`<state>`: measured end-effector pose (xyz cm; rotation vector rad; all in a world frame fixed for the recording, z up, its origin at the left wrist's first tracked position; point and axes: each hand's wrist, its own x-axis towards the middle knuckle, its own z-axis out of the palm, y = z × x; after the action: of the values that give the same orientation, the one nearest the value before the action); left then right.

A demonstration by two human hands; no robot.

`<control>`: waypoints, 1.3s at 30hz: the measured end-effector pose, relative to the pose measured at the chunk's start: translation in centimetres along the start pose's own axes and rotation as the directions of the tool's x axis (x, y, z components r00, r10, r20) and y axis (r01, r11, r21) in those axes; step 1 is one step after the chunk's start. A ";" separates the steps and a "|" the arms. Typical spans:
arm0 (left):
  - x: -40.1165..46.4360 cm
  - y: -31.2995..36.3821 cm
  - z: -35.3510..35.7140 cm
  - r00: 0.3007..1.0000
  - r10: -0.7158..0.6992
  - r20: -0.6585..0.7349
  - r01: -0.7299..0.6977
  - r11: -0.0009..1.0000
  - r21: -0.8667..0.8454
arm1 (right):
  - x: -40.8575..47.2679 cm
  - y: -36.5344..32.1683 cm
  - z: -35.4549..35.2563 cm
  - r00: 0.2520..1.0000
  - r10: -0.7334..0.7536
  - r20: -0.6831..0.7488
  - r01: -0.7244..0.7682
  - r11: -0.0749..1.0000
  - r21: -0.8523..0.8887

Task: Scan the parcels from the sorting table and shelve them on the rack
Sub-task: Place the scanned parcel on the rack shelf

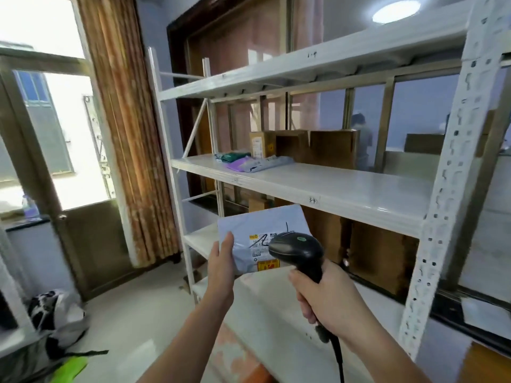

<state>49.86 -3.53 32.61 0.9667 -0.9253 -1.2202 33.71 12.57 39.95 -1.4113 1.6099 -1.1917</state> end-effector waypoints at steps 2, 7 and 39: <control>2.5 1.6 -0.9 0.999 0.030 -0.013 -0.030 0.999 -0.010 | 1.8 -1.4 1.3 0.999 -0.052 -0.006 0.052 0.998 -0.021; 8.9 4.5 -1.7 0.997 0.076 -0.020 -0.077 0.997 -0.025 | 6.6 -3.9 3.6 0.992 -0.125 0.001 0.125 0.992 -0.033; 49.3 8.1 8.5 0.926 0.162 0.342 -0.143 0.987 -0.079 | 40.8 -9.3 9.8 0.958 -0.139 -0.252 0.135 0.990 -0.032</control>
<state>50.07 -52.50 45.51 0.6315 -1.2163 -1.2977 38.53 -29.34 48.34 -1.4457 1.7163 -1.4954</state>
